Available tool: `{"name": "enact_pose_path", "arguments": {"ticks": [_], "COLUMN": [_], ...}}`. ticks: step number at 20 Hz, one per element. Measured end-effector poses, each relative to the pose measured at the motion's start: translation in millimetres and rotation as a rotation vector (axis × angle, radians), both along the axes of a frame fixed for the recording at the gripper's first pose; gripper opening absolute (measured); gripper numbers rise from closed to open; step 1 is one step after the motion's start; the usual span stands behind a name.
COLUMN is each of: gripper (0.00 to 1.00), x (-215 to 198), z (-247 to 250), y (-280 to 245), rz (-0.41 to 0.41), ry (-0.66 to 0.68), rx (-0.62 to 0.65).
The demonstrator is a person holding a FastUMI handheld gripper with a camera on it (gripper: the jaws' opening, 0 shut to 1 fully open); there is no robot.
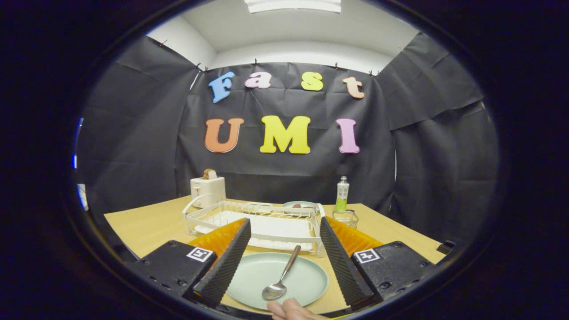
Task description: Take the plate from the dish rack, then take the spoon from the basket and place it into the plate.
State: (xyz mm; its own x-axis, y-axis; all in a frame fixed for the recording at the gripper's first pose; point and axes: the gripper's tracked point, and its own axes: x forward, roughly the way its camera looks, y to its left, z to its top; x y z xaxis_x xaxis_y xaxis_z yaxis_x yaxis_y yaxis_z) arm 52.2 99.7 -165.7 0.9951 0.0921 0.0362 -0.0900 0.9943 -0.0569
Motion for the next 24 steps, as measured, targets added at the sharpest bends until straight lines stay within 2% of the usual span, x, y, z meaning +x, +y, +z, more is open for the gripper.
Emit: {"name": "enact_pose_path", "arguments": {"ticks": [6, 15, 24], "gripper": [1.00, 1.00, 1.00], "x": [-21, -65, -80], "z": [28, 78, 89], "y": [-9, -22, -31], "rz": [-0.001, -0.022, -0.041], "ry": [0.036, 0.041, 0.035], "rx": [0.038, 0.021, 0.032]}}
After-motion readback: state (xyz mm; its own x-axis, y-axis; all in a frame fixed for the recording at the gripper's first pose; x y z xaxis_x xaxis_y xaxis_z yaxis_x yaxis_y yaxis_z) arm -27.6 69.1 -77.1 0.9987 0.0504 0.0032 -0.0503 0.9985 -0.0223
